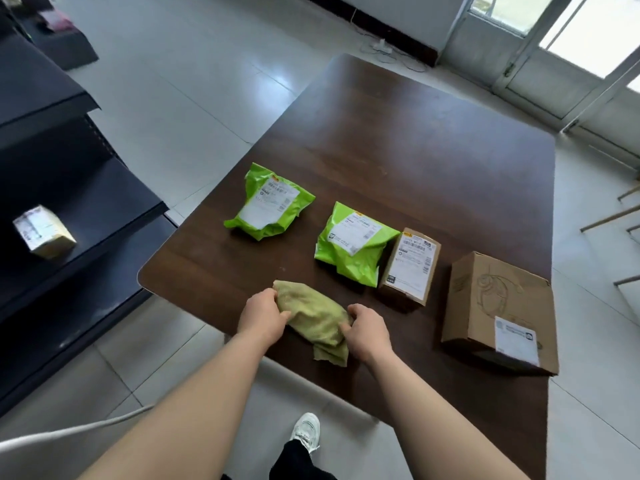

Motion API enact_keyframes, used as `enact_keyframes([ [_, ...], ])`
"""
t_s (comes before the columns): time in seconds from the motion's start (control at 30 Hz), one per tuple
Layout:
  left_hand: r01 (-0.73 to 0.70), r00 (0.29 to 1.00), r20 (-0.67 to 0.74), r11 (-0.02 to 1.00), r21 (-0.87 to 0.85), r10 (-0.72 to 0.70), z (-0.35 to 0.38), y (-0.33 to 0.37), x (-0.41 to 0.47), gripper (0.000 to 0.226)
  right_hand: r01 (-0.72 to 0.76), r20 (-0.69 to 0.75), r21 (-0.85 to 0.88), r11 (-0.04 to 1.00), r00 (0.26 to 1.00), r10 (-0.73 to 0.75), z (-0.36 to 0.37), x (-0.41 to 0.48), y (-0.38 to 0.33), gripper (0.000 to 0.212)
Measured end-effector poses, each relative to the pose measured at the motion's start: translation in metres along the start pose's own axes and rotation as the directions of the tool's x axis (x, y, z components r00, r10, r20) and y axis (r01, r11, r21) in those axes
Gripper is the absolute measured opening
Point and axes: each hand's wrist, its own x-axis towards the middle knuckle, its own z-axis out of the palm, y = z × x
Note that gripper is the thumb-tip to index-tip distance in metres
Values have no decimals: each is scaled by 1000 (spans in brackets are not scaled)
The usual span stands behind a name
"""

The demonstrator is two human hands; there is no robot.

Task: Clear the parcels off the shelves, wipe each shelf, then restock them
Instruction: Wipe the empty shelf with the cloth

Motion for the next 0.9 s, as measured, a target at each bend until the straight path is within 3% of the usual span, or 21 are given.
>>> enact_keyframes([
  [0.23, -42, 998, -47, 999, 3, 42, 1, 3, 7, 18, -23, -31, 62, 998, 999, 25, 1, 8, -1, 19],
  [0.4, -142, 980, -162, 981, -133, 120, -25, 6, 4, 10, 115, -112, 276, 954, 990, -87, -26, 5, -15, 3],
  [0.63, -232, 952, -287, 862, -451, 106, -95, 16, -11, 17, 305, -190, 458, 835, 951, -243, -63, -13, -87, 12],
  [0.8, -285, 955, -224, 802, -525, 193, -151, -4, -26, 25, 295, -110, 546, 784, 953, -282, -72, -23, -143, 17],
  [0.9, -304, 943, -250, 870, -387, 219, -187, -33, -37, 39, 306, -52, 583, 753, 939, -341, -68, -35, -185, 29],
])
